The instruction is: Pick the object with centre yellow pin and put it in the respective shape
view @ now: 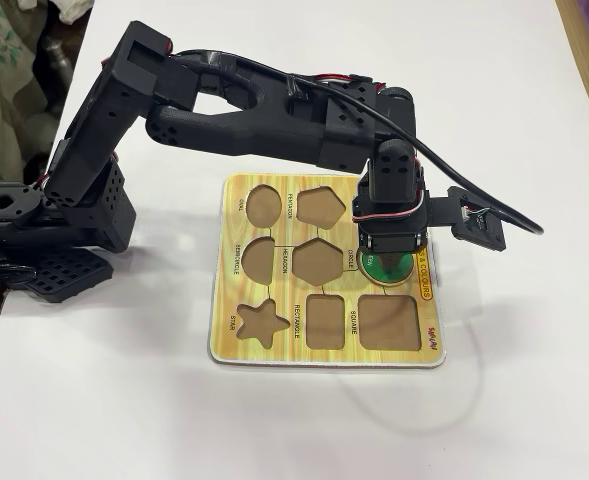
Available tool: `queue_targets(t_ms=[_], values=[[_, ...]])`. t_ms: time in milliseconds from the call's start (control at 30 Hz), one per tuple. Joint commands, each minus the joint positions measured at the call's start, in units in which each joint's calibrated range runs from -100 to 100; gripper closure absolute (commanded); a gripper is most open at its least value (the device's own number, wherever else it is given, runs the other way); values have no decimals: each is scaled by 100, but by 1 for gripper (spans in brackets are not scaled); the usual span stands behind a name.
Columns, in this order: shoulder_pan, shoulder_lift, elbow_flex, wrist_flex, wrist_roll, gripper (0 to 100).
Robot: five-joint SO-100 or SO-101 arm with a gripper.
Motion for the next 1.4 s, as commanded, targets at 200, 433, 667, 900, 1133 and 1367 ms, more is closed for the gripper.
queue_targets(t_ms=[200, 433, 667, 900, 1133, 1367], values=[[-166, -78, -315, -48, -24, 97], [-166, -78, -315, -48, -24, 97], [-254, -78, -315, -48, -24, 97], [-273, 81, -333, -48, -24, 97], [-303, 98, -333, -48, -24, 98], [-400, 106, -468, -48, -30, 97]])
